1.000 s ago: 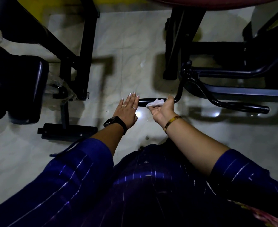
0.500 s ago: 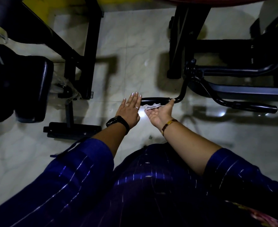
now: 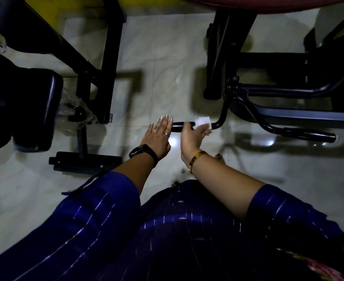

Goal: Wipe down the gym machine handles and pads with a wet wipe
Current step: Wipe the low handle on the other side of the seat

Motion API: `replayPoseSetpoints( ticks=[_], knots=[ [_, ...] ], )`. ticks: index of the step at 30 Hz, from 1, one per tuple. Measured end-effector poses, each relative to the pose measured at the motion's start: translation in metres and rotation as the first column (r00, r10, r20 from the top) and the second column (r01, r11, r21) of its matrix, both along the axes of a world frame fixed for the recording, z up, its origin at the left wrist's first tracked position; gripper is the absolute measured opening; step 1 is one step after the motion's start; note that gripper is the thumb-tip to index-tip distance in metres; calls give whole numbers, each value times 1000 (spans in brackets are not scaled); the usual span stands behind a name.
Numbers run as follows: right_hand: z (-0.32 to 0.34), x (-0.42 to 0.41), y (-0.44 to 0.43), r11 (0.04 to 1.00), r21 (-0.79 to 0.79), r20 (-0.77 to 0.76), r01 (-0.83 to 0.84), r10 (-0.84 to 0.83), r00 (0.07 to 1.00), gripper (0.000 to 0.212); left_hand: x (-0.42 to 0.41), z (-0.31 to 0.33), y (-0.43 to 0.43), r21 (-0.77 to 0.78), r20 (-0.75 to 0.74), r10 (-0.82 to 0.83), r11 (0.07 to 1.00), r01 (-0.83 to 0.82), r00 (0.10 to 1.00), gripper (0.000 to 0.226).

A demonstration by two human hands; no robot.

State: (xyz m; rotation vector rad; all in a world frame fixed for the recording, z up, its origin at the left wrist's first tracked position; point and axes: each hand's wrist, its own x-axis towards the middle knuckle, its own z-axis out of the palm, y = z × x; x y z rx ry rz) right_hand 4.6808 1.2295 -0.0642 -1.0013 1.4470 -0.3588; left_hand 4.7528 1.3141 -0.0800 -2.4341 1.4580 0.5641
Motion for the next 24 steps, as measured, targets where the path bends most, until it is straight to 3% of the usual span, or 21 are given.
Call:
replayPoseSetpoints(
  ticks=[1, 3, 6, 9, 12, 14, 15, 16, 17, 18, 19, 21, 24],
  knots=[
    [-3, -2, 2, 987, -26, -154, -161, 156, 976, 79, 1, 1, 0, 6, 3, -7, 1000, 7, 1000, 78],
    [-11, -9, 5, 894, -85, -424, -440, 367, 828, 82, 2, 2, 1, 18, 16, -24, 1000, 23, 1000, 77],
    [-23, -24, -1, 612, -205, -679, -764, 473, 561, 80, 1, 1, 2, 8, 17, -23, 1000, 23, 1000, 77],
    [-23, -29, -22, 346, -261, -770, -901, 488, 410, 60, -1, -2, 3, -7, 2, 2, 1000, -2, 1000, 77],
    [-11, -15, -44, 166, -145, -779, -975, 588, 216, 46, -3, -1, 3, -58, -60, 34, 998, -38, 998, 73],
    [-4, -3, -51, 54, -61, -747, -997, 660, 81, 46, -2, -2, -1, -86, -259, 173, 976, -201, 950, 68],
    [-3, 1, -51, 3, -44, -737, -999, 675, 34, 48, -4, 1, -5, -86, -467, 325, 909, -407, 823, 64],
    [-2, 3, -49, -46, -52, -738, -998, 675, 8, 51, -6, 8, -11, -17, -684, 465, 760, -649, 562, 59],
    [-3, 3, -45, -92, -82, -748, -992, 664, 0, 56, -8, 13, -17, 116, -834, 506, 550, -827, 219, 56],
    [-5, 0, -39, -134, -121, -760, -983, 650, 5, 65, -9, 15, -23, 230, -889, 455, 354, -907, -48, 56],
    [-7, -6, -32, -172, -157, -772, -972, 636, 12, 74, -10, 20, -28, 306, -902, 375, 211, -928, -213, 53],
    [-16, -24, -23, -258, -199, -804, -945, 594, 7, 88, -8, 20, -32, 359, -911, 230, 37, -933, -342, 46],
    [-31, -55, -28, -411, -218, -878, -885, 479, -6, 95, 2, 17, -32, 451, -890, 26, -106, -886, -456, 44]
  ],
)
